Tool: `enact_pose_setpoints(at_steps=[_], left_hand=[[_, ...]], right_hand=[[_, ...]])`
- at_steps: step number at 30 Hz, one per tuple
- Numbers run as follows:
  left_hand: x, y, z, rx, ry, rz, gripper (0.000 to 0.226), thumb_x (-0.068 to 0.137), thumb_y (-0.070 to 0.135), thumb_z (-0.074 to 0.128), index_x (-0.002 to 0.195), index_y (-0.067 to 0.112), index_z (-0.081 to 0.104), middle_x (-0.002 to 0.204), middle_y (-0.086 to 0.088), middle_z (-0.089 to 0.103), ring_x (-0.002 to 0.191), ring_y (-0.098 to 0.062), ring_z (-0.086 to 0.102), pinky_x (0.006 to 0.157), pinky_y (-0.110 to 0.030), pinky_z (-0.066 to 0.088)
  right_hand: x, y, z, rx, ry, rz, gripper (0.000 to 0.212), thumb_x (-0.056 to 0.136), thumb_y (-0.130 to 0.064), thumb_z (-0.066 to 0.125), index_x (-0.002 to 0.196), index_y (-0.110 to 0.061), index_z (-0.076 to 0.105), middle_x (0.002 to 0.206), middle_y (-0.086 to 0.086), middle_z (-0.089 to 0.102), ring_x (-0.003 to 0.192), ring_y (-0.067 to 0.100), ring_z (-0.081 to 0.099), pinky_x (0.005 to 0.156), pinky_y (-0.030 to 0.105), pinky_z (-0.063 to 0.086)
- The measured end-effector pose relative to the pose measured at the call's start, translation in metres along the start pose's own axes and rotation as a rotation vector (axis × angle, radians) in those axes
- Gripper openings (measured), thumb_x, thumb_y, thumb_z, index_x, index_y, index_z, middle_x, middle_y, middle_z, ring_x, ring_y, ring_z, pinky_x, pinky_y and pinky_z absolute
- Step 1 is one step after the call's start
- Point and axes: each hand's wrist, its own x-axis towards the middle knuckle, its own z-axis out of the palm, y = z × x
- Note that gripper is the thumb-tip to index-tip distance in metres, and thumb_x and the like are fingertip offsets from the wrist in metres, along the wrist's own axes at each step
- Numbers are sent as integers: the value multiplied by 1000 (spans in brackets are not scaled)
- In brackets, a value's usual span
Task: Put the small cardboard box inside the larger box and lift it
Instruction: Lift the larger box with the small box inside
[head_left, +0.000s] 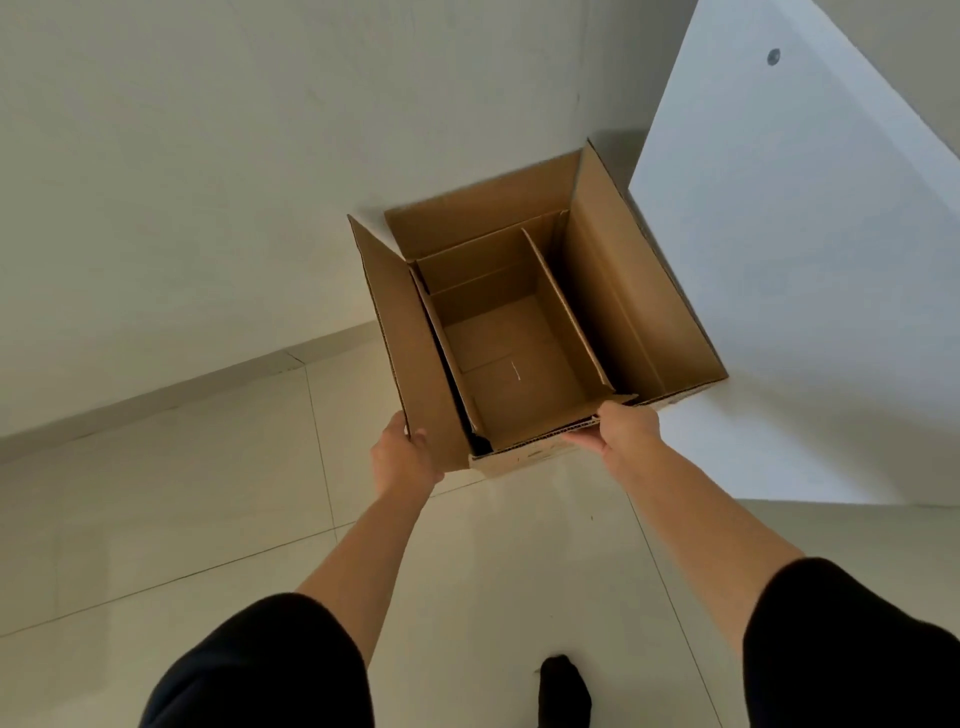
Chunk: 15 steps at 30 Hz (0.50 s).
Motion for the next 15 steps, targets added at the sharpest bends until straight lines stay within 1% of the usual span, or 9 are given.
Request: enact_pose_setpoints(at_steps=[2,3,5,7,8,9,11,13,15], left_hand=[[3,4,-6,13,-11,-16,32,96,7,40,125,13,54,116,-18,64,88,-37,67,74,-47,61],[1,2,-10,21,-20,-19,31,96,7,40,123,13,55,114,-18,64,91,-38,66,76,-47,61],[-1,-2,-19,110,-16,32,28,96,13,41,119,13,57,104,-17,68,86,-35,65,77,-47,59],[-2,3,-21,206,-31,96,26,97,21,40,105,6,60,92,-18,68,79,-33,62,77,-48,55],[0,10,-16,190,-58,112,31,97,24,39,98,2,61,90,-20,67,80,-34,63,79,-49,54],[1,19,-9,156,-104,123,34,98,25,39,95,-1,61,92,-22,67,84,-35,65,82,-50,55],[4,38,10,92,-206,96,34,98,20,40,97,-4,64,96,-23,65,89,-36,66,83,-48,57],[7,55,28,82,-266,59,31,97,14,39,101,-4,65,101,-20,61,92,-36,66,83,-46,58],[13,62,38,151,-314,62,30,98,13,39,96,-2,65,104,-21,62,99,-41,65,88,-49,57]], right_hand=[[4,-5,7,5,14,20,34,92,-3,47,126,-6,46,118,17,60,98,36,67,81,40,60],[2,-3,8,-9,31,42,32,92,-6,48,124,-8,47,119,17,61,93,33,69,83,40,60],[-2,5,6,-7,26,58,34,93,-7,47,127,-7,45,116,18,62,89,31,70,81,39,60],[-7,11,2,64,1,59,38,94,-5,41,133,-3,40,116,21,58,103,38,65,77,42,59],[-9,12,2,91,-42,58,40,95,-5,38,135,-1,38,120,23,55,111,41,60,79,43,58],[-9,10,2,97,-76,72,41,97,-6,35,137,-2,36,127,23,53,116,42,57,84,44,57],[-8,1,3,125,-81,137,43,99,-7,31,141,-11,33,136,19,48,118,41,56,91,47,54],[-6,-3,3,128,-71,161,44,99,-8,33,142,-16,32,138,18,46,115,39,57,90,50,53],[-10,3,0,113,-78,166,43,99,-11,35,141,-17,32,137,18,47,110,37,59,87,50,55]])
